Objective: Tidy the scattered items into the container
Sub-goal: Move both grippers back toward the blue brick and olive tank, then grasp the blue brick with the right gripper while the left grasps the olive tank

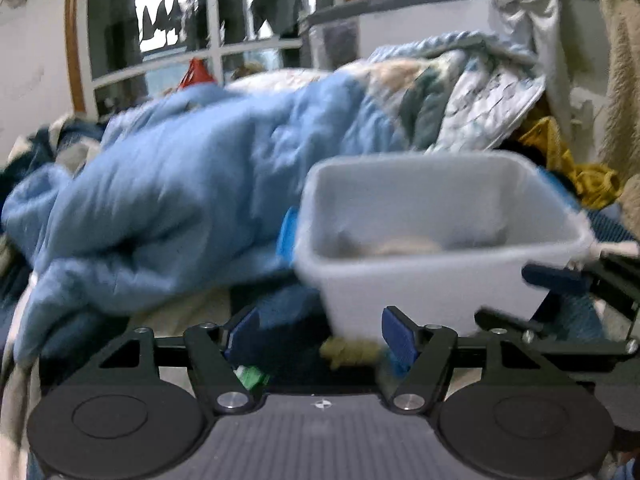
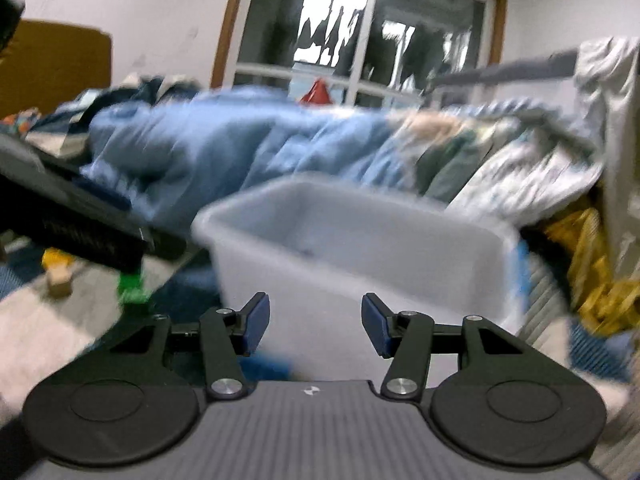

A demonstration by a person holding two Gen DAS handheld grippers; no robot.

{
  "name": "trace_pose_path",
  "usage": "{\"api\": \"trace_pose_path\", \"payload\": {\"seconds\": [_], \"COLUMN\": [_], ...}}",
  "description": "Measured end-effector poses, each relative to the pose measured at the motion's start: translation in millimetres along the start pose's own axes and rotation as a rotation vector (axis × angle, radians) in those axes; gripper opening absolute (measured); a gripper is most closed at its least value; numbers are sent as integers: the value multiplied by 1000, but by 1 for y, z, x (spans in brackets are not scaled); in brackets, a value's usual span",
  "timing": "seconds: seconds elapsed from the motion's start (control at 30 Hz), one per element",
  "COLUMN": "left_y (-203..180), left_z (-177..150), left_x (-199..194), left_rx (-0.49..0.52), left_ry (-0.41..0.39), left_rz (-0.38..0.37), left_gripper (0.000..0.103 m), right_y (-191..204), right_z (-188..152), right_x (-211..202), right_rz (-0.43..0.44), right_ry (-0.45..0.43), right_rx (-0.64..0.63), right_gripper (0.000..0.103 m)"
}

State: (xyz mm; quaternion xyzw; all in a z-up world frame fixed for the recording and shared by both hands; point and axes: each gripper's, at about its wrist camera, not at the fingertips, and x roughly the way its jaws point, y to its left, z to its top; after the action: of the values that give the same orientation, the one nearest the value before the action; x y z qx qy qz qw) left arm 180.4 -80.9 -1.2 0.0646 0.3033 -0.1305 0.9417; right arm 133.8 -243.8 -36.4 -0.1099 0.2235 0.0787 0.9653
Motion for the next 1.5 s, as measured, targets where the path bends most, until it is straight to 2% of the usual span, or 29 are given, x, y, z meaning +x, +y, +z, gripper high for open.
{"api": "trace_pose_path", "payload": {"seconds": [0.13, 0.23, 0.57, 0.77, 0.8, 0.87, 1.07, 1.2, 1.27, 1.4, 1.5], "left_y": [12, 15, 4, 1, 2, 1, -16, -34, -41, -49, -50], "left_z": [-18, -26, -36, -40, -40, -38, -28, -23, -22, -22, -26], "left_x": [10, 19, 55, 66, 67, 70, 88, 110, 122, 133, 131], "left_rx": [-40, -59, -45, -44, -47, -50, -23, -10, -7, 10, 42], "left_ry": [36, 59, 106, 127, 128, 133, 130, 150, 164, 152, 144], "left_rz": [2, -13, -72, -73, -73, -72, -98, -121, -113, -41, 11], "left_gripper": [71, 71, 71, 71, 71, 71, 71, 71, 71, 73, 54], "right_y": [16, 23, 3, -2, 0, 5, 6, -11, -21, -34, -36], "right_z": [-23, -32, -38, -38, -38, -36, -41, -48, -52, -58, -59], "right_x": [26, 43, 82, 105, 106, 103, 73, 57, 53, 54, 55], "right_rz": [20, 31, 90, 139, 141, 147, 119, 77, 67, 48, 45], "right_ry": [90, 127, 173, 208, 207, 192, 157, 153, 154, 164, 161], "right_rx": [15, 31, 128, 179, 168, 134, 46, 68, 85, 103, 108], "right_gripper": [55, 55, 53, 55, 51, 36, 36, 36, 36, 36, 36]}}
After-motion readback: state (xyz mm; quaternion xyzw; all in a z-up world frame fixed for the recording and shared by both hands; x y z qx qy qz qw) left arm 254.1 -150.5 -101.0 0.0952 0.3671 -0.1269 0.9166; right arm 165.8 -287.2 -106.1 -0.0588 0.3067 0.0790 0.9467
